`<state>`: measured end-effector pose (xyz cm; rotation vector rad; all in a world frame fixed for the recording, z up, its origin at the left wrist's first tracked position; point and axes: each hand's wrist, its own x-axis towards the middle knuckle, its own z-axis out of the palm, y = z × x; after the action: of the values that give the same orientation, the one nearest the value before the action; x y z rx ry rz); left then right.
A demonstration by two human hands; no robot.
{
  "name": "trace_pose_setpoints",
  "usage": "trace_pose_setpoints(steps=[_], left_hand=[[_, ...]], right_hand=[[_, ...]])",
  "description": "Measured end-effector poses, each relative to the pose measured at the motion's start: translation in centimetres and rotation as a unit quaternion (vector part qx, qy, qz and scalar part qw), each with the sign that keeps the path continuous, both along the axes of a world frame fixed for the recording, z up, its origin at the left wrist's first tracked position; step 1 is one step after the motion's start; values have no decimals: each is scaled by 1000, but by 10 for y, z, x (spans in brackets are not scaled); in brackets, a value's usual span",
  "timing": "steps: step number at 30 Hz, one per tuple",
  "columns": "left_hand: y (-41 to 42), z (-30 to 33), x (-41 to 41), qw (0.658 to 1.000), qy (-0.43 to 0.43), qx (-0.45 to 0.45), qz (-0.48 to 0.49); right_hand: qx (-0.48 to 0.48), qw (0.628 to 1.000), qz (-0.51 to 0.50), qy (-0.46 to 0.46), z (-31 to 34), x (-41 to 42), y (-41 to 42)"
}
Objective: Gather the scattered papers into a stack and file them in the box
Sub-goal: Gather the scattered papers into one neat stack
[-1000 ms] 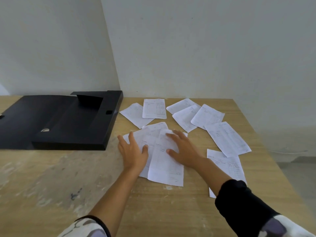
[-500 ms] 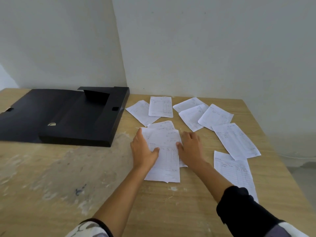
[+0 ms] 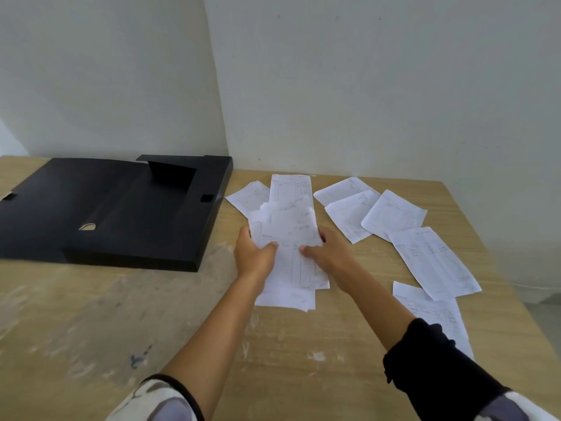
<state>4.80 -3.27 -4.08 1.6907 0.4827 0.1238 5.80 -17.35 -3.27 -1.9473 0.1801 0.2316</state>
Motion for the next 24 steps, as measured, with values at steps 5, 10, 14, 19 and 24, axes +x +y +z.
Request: trace_pose_setpoints(steps=[5, 10, 14, 19, 24], left_hand=[[13, 4, 40, 991, -9, 131, -29], [24, 7, 67, 976, 45, 214, -5], [22, 5, 80, 957, 52, 283, -37], [22, 3, 96, 962, 29, 267, -56], [30, 5, 105, 979, -10, 199, -44]], right_hand=[[-40, 992, -109, -41, 1, 54, 12], [-113, 978, -137, -112, 6, 110, 27], [-282, 950, -20, -134, -8, 125, 37], [-204, 963, 15, -174, -17, 119, 50], [-160, 973, -49, -157, -12, 120, 46]])
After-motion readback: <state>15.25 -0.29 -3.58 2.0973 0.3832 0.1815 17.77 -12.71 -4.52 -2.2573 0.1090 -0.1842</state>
